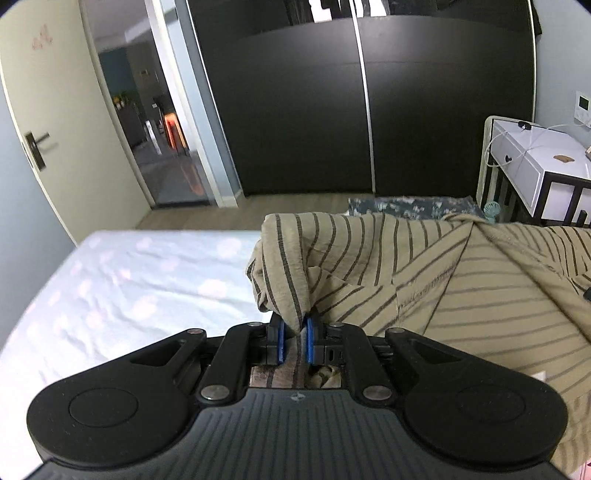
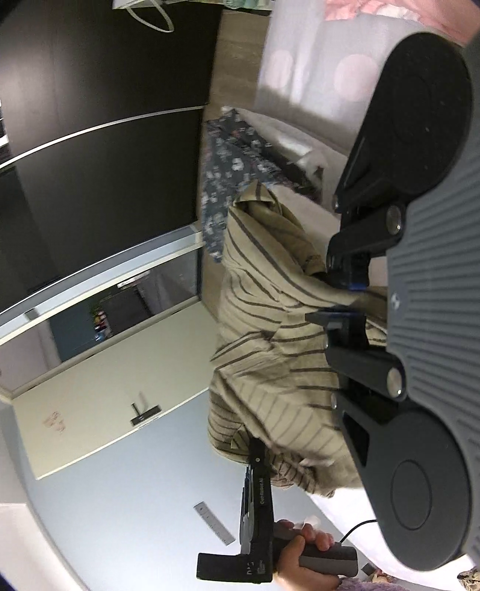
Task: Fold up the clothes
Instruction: 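Lift the folded shirt with both grippers and carry it toward the white clothes stack, then lower the shirt onto the white clothes stack and open both grippers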
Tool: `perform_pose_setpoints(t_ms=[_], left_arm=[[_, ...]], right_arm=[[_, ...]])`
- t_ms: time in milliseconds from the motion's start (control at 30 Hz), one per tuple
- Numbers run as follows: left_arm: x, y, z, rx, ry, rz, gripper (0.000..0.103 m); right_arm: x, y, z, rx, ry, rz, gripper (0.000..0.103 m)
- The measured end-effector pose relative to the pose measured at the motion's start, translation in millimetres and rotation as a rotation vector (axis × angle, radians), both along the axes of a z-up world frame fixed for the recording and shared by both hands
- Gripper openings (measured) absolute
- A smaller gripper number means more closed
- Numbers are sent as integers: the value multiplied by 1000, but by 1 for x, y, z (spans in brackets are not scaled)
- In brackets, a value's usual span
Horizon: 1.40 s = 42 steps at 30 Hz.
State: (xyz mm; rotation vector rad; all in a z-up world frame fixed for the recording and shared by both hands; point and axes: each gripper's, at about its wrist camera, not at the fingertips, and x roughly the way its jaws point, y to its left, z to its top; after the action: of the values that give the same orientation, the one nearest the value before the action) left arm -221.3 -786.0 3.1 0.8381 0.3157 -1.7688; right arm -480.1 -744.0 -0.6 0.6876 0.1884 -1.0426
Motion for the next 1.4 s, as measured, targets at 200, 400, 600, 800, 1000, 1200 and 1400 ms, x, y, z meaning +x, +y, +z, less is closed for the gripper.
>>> perform_pose_setpoints(t_ms=[200,400,600,800,1000,1200,1400], left_arm=[[2,-12,-23,87,15,0,9],[22,-10,-19,86,45,24,13],[33,1,3,58,77,55,23],[49,17,22,33,45,190,28],[66,59,50,-42,82,280,28],[48,120,88,-155,108,285,49],[18,175,115,-210,139,289,62]], right_arm=[[10,12,-10,46,28,11,11],[12,13,-14,63,31,13,11],[-2,21,-11,48,38,-31,33],[-21,42,6,6,73,-108,53],[-39,68,29,-78,73,-187,81],[-28,92,57,-171,68,-155,96],[-8,120,80,-227,75,-202,102]])
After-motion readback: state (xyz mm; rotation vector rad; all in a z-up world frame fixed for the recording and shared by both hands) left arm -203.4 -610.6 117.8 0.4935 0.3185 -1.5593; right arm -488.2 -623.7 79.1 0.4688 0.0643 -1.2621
